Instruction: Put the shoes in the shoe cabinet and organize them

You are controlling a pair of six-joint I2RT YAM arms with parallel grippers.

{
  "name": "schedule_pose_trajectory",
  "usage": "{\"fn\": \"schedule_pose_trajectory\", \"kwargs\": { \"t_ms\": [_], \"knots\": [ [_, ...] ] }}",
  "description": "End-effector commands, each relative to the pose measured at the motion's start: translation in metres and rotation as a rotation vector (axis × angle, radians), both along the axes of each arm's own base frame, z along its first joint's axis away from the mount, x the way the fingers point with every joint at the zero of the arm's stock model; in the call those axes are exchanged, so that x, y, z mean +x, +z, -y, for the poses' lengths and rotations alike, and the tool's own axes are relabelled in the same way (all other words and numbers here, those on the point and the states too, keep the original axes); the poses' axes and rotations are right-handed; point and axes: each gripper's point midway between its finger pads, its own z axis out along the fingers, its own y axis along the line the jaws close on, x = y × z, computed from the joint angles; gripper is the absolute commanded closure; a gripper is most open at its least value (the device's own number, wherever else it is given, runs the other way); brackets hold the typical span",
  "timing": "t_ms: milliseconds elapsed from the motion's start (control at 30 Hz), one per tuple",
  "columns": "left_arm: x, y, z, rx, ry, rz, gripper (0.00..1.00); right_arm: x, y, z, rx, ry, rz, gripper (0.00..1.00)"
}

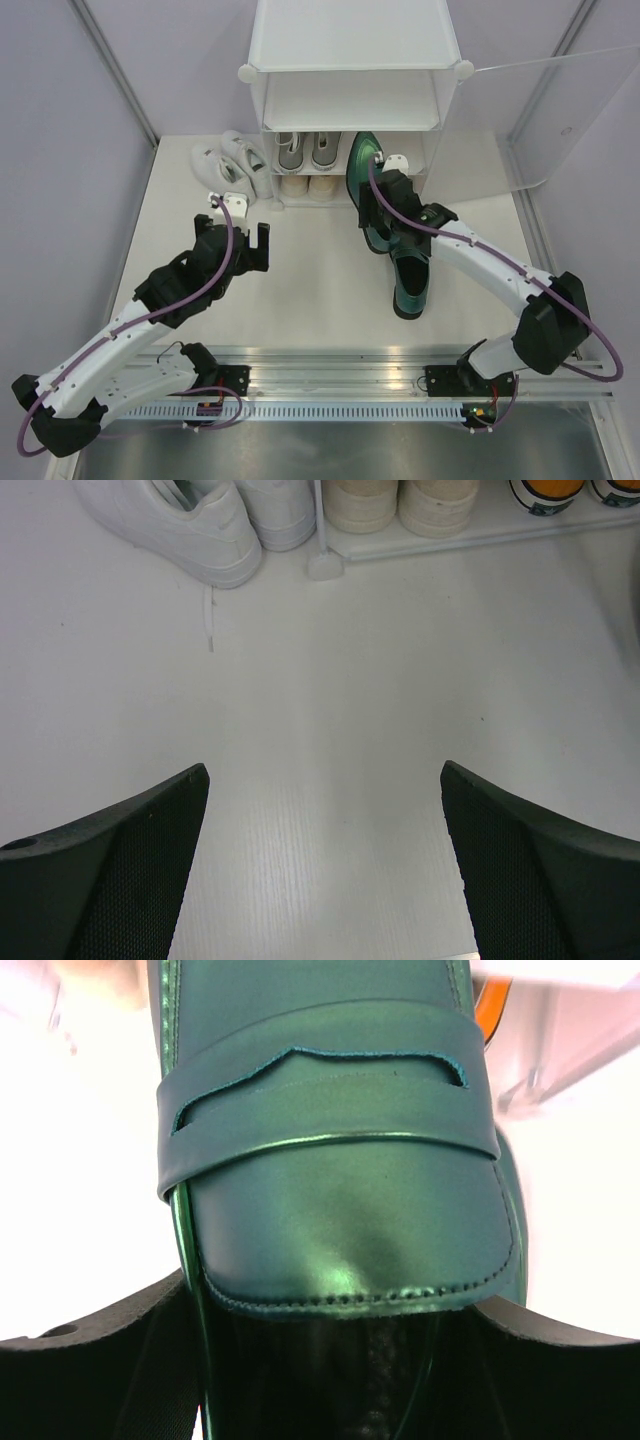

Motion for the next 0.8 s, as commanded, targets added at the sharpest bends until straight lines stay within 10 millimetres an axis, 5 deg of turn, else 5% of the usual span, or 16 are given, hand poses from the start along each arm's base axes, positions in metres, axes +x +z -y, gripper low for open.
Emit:
{"fn": "schedule_pose_trajectory", "kwargs": {
  "t_ms": [0, 300, 533, 633, 767],
  "knots": [
    [0.003, 0.007, 0.003, -0.022, -0.007, 0.026, 0.01, 0.047, 0.056, -0.006, 0.068, -0.057, 0.174, 0.99],
    [0.002, 0.005, 0.005, -0.026, -0.019, 0.019, 0.01, 0.105, 0.063, -0.012, 0.103, -0.130, 0.232, 0.99],
    [0.003, 0.004, 0.008, -0.066, -0.001, 0.005, 0.01, 0.117, 0.067, -0.013, 0.108, -0.155, 0.244, 0.99],
    [-0.004, -0.001, 0.025, -0.181, -0.026, -0.051, 0.01, 0.117, 0.071, -0.012, 0.115, -0.155, 0.247, 0.99],
    [-0.008, -0.024, 0.080, -0.403, -0.155, -0.135, 0.01, 0.117, 0.075, -0.016, 0.142, -0.145, 0.247, 0.99]
  ]
}}
